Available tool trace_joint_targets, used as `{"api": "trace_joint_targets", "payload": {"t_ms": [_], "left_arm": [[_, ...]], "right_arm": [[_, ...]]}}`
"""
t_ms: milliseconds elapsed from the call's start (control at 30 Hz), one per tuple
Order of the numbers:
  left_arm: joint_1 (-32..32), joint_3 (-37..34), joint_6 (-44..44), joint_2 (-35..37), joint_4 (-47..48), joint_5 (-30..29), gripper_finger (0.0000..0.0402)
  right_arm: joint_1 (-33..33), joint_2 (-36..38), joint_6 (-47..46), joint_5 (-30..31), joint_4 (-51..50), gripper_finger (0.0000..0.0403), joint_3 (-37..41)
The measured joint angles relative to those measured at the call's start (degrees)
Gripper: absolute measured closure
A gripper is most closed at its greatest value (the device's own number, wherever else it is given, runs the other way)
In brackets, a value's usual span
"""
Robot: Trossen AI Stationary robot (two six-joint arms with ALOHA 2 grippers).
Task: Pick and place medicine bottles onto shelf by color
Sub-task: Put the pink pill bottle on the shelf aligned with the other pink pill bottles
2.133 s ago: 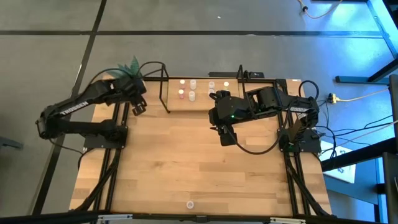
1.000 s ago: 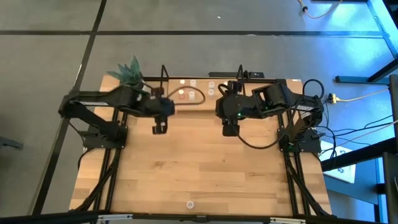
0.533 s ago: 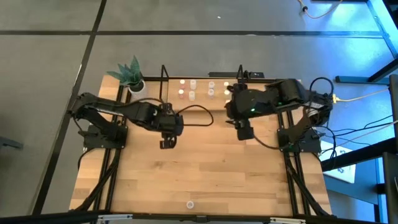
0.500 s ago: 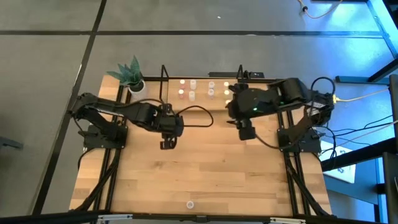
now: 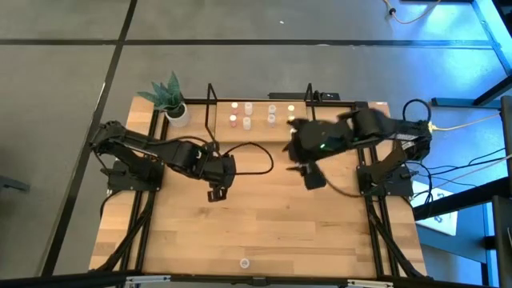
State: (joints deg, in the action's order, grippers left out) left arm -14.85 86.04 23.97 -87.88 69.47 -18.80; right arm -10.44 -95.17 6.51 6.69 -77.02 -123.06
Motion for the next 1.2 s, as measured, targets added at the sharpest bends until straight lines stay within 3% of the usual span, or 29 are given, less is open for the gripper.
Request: {"api": "trace_joint_targets", "payload": {"t_ms": [133,300,467,633,900,1200], "left_arm": [[-0.5,0.0,0.8,-0.2,-0.1,0.0,0.0296],[-0.5,0.0,1.1,-0.2,-0.1,0.0,0.0296],[-0.2,0.0,1.0,-0.2,-0.1,2.0,0.0296],[0.9,0.0,0.7,-0.2,-0.1,3.5,0.0296],[3.4,0.0,-4.2,-2.8,-0.1,6.8,0.0296],[6.7,0.0,-9.5,-9.5,0.1,7.4,0.0296]], "right_arm": [[-0.6,2.7,-1.3,-0.4,5.1,0.0151,9.4],[-1.1,11.4,-6.7,0.7,12.4,0.0151,21.6],[-2.6,21.5,-7.8,4.1,26.4,0.0151,34.2],[-2.6,25.5,-5.1,4.3,39.7,0.0151,44.1],[-2.5,25.4,-2.3,4.2,49.8,0.0151,51.5],[-2.5,25.4,-3.5,4.2,49.6,0.0151,52.3]]}}
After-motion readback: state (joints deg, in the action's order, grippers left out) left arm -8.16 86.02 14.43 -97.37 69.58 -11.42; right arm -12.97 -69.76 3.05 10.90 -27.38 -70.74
